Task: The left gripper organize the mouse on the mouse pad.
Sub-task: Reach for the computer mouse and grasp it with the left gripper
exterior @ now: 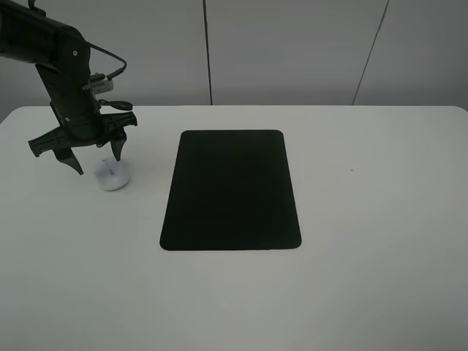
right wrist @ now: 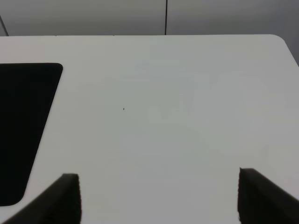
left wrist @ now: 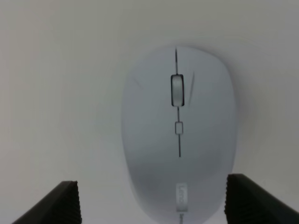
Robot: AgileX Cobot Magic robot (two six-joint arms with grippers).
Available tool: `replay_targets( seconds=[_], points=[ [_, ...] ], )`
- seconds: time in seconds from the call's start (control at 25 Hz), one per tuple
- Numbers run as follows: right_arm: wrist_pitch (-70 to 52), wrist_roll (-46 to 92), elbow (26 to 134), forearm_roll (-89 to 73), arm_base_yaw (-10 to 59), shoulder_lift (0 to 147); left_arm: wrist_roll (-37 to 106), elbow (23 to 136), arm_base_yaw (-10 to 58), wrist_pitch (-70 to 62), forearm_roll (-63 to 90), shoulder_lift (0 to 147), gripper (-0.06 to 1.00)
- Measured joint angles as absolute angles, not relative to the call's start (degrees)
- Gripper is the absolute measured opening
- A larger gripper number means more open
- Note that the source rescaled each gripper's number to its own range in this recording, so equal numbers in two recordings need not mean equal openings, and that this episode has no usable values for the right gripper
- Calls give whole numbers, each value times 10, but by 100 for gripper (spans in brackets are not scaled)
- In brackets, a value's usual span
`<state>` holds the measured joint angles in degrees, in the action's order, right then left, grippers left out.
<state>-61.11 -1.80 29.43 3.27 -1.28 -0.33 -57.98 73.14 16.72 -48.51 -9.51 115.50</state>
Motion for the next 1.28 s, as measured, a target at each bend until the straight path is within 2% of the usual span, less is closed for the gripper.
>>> replay_targets(
  seconds=[0.12, 0.16, 0.2, 0.28, 0.32, 0.4, 0.48, 1.28],
  points=[
    [-611, -18, 294, 33, -13, -3, -581, 731, 167, -480, -97, 1155, 20],
    [-611, -18, 294, 33, -13, -3, -582, 731, 167, -475, -97, 1155, 24],
    [-611, -18, 294, 33, -13, -3, -586, 731, 167, -471, -97, 1155, 36],
    [-611, -18, 294, 33, -13, -3, -588, 731, 167, -465, -98, 1155, 78],
    [-611, -18, 294, 33, -13, -3, -588, 731, 167, -464, -100, 1155, 88],
    [-611, -18, 294, 33, -13, -3, -593, 731, 167, -462, -105, 1155, 97],
    [-611, -18, 294, 33, -13, -3, -599, 731, 166, -461, -107, 1155, 99],
    [-611, -18, 294, 33, -13, -3, -636, 731, 162, -409, -113, 1199, 100]
  ],
)
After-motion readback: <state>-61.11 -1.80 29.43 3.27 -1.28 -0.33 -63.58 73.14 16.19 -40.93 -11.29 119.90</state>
